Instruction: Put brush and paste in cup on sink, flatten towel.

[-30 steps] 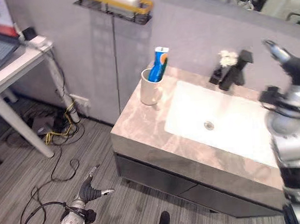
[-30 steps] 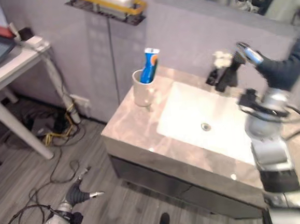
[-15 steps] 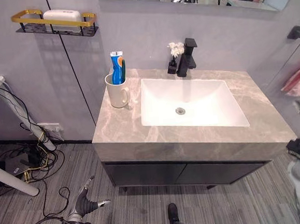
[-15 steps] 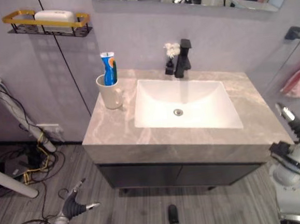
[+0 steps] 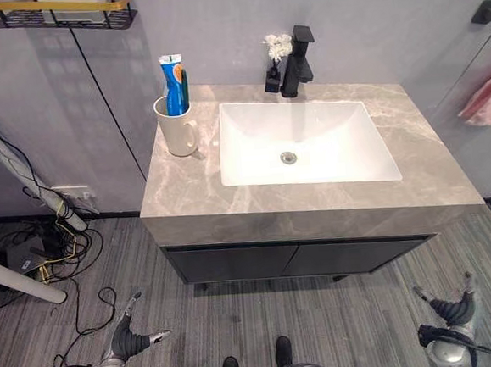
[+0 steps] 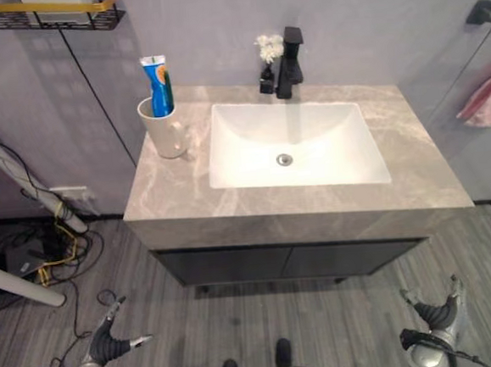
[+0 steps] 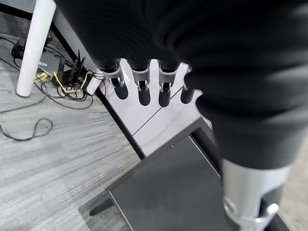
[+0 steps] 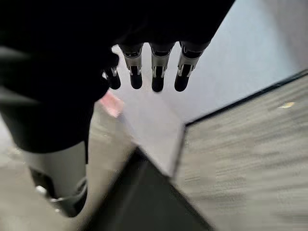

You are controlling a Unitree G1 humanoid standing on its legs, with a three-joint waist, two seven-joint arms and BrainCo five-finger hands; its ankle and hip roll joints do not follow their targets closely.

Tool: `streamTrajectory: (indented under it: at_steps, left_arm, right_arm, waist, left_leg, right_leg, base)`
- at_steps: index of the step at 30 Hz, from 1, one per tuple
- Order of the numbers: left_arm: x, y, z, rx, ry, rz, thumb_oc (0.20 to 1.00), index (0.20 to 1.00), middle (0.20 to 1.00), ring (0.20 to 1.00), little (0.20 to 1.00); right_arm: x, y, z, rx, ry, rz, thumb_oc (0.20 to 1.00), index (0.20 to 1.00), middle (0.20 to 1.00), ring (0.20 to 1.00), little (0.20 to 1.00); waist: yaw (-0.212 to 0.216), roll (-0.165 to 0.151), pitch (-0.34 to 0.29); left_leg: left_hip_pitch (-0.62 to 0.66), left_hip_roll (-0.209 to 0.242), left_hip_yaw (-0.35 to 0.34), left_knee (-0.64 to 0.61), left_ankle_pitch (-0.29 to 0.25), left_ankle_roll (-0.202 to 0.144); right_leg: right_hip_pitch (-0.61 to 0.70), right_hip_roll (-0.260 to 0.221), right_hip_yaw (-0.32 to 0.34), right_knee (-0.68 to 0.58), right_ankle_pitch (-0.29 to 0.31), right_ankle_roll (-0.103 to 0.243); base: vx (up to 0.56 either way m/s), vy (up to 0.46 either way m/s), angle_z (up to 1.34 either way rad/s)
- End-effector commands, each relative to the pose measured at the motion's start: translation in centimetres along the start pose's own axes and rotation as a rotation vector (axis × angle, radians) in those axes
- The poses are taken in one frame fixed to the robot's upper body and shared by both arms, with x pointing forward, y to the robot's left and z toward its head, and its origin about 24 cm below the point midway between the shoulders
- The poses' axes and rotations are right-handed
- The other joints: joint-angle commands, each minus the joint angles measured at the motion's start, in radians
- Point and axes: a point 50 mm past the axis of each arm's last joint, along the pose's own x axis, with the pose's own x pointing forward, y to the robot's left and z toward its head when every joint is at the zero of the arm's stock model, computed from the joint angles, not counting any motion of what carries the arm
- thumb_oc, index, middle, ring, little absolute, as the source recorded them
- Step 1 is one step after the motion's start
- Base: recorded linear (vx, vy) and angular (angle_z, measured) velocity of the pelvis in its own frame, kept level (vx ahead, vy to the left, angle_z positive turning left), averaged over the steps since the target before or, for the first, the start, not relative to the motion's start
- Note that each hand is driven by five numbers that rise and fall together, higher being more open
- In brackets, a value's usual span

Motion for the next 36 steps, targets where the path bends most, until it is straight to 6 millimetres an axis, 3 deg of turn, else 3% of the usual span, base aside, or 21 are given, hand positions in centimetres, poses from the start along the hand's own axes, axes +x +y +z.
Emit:
streamTrajectory:
  at_steps: [1,6,10,12,13,14,16,17,18,20,21,23,24,31,36]
  left_arm:
    - [0.8,1.4,1.8,-0.056,-0.091,0.096,1.0,1.0,1.0,1.0,1.0]
    - [1.3,1.8,2.7,-0.108,-0.116,0.122,1.0,1.0,1.0,1.0,1.0]
    - [2.1,2.3,3.9,-0.178,-0.15,0.148,1.0,1.0,1.0,1.0,1.0]
    - [2.9,2.1,4.9,-0.195,-0.183,0.141,1.0,1.0,1.0,1.0,1.0]
    - [3.2,2.0,5.7,-0.197,-0.216,0.135,1.0,1.0,1.0,1.0,1.0]
    - [3.7,2.0,6.2,-0.217,-0.227,0.14,1.0,1.0,1.0,1.0,1.0]
    - [3.8,2.2,6.1,-0.195,-0.226,0.136,1.0,1.0,1.0,1.0,1.0]
    - [3.7,2.3,5.9,-0.194,-0.224,0.144,1.0,1.0,1.0,1.0,1.0]
    - [3.8,2.5,5.9,-0.199,-0.224,0.155,1.0,1.0,1.0,1.0,1.0]
    - [3.9,2.5,5.9,-0.198,-0.217,0.16,1.0,1.0,1.0,1.0,1.0]
    - [3.8,2.6,6.0,-0.198,-0.219,0.16,1.0,1.0,1.0,1.0,1.0]
    - [2.6,3.4,6.1,-0.223,-0.255,0.124,1.0,1.0,1.0,1.0,1.0]
    - [2.4,3.7,6.1,-0.226,-0.26,0.125,1.0,1.0,1.0,1.0,1.0]
    - [1.8,5.6,7.3,-0.225,-0.33,0.144,1.0,1.0,1.0,1.0,1.0]
    - [0.7,7.5,7.9,-0.227,-0.375,0.173,1.0,1.0,1.0,1.0,1.0]
  right_arm:
    - [1.3,0.0,1.8,0.05,-0.034,0.001,1.0,1.0,1.0,1.0,1.0]
    - [0.4,2.3,-0.2,-0.004,0.085,0.122,1.0,1.0,1.0,1.0,1.0]
    - [-0.7,4.1,-1.4,-0.049,0.155,0.233,1.0,1.0,1.0,1.0,1.0]
    - [-1.2,4.4,-2.0,-0.086,0.166,0.282,1.0,1.0,1.0,1.0,1.0]
    - [-1.3,4.5,-2.4,-0.131,0.167,0.31,1.0,1.0,1.0,1.0,1.0]
    - [-1.4,4.8,-2.3,-0.122,0.165,0.332,1.0,1.0,1.0,1.0,1.0]
    - [-1.9,5.3,-2.5,-0.173,0.156,0.37,1.0,1.0,1.0,1.0,1.0]
    - [-2.0,5.5,-2.4,-0.185,0.144,0.383,1.0,1.0,1.0,1.0,1.0]
    - [-2.1,5.8,-2.4,-0.202,0.139,0.401,1.0,1.0,1.0,1.0,1.0]
    - [-2.3,6.1,-2.2,-0.212,0.125,0.421,1.0,1.0,1.0,1.0,1.0]
    - [-2.4,6.0,-2.4,-0.222,0.126,0.423,1.0,1.0,1.0,1.0,1.0]
    - [-2.8,7.3,-1.5,-0.229,0.092,0.491,1.0,1.0,1.0,1.0,1.0]
    - [-2.8,7.6,-1.2,-0.234,0.083,0.506,1.0,1.0,1.0,1.0,1.0]
    - [-3.5,9.8,0.8,-0.253,-0.001,0.591,1.0,1.0,1.0,1.0,1.0]
    - [-4.0,10.2,0.6,-0.271,0.0,0.624,1.0,1.0,1.0,1.0,1.0]
  waist:
    - [0.012,0.021,0.006]
    - [0.021,0.023,0.015]
    - [0.028,0.021,0.024]
    - [0.035,0.018,0.04]
    - [0.05,0.019,0.06]
    - [0.047,0.015,0.069]
    - [0.059,0.0,0.062]
    - [0.069,0.001,0.057]
    - [0.075,0.018,0.051]
    - [0.088,0.04,0.041]
    - [0.098,0.047,0.04]
    - [0.114,0.044,0.006]
    - [0.122,0.041,0.002]
    - [0.163,0.024,0.003]
    - [0.183,0.017,0.001]
  left_leg:
    - [0.032,-0.032,-0.001,0.008,-0.047,-0.005]
    - [0.04,-0.019,0.003,0.023,-0.064,-0.012]
    - [0.023,-0.011,-0.006,0.115,-0.093,-0.037]
    - [-0.04,-0.009,-0.019,0.267,-0.061,-0.073]
    - [-0.116,-0.013,-0.042,0.409,-0.018,-0.097]
    - [-0.181,0.037,-0.017,0.412,0.004,-0.095]
    - [-0.208,0.096,0.005,0.284,-0.008,-0.087]
    - [-0.219,0.111,-0.027,0.22,0.031,-0.102]
    - [-0.23,0.164,-0.053,0.121,0.116,-0.134]
    - [-0.219,0.189,-0.078,0.002,0.183,-0.158]
    - [-0.214,0.184,-0.096,0.015,0.18,-0.157]
    - [-0.189,0.124,-0.096,0.098,0.078,-0.13]
    - [-0.187,0.117,-0.086,0.103,0.066,-0.123]
    - [-0.192,0.076,-0.066,0.126,0.026,-0.09]
    - [-0.178,0.069,-0.064,0.104,0.028,-0.082]
  right_leg:
    - [-0.001,0.019,-0.046,0.084,-0.014,0.031]
    - [0.0,0.02,-0.073,0.096,-0.033,0.025]
    - [0.021,0.033,-0.073,0.091,-0.067,0.005]
    - [0.051,0.041,-0.071,0.076,-0.078,-0.02]
    - [0.067,0.046,-0.073,0.07,-0.082,-0.037]
    - [0.082,0.031,-0.083,0.061,-0.095,-0.042]
    - [0.115,0.016,-0.087,0.035,-0.105,-0.035]
    - [0.125,0.018,-0.074,0.026,-0.109,-0.031]
    - [0.141,0.022,-0.062,0.019,-0.12,-0.028]
    - [0.167,0.017,-0.044,0.009,-0.133,-0.023]
    - [0.178,0.01,-0.039,0.014,-0.14,-0.018]
    - [0.195,-0.068,0.005,0.008,-0.121,0.031]
    - [0.193,-0.081,0.01,0.005,-0.114,0.038]
    - [0.178,-0.129,-0.004,0.006,-0.091,0.066]
    - [0.176,-0.141,-0.025,0.004,-0.072,0.075]
  base:
    - [0.05,-0.046,-0.01]
    - [0.09,-0.063,0.02]
    - [0.15,-0.117,0.02]
    - [0.13,-0.152,0.45]
    - [0.11,-0.115,0.5]
    - [0.12,-0.055,0.56]
    - [0.22,0.079,0.59]
    - [0.31,0.216,0.26]
    - [0.22,0.23,-0.06]
    - [0.23,0.3,-0.53]
    - [0.25,0.474,-0.72]
    - [0.22,0.544,-0.79]
    - [0.11,0.29,-0.65]
    - [0.01,0.125,-0.18]
    - [0.02,0.04,0.01]
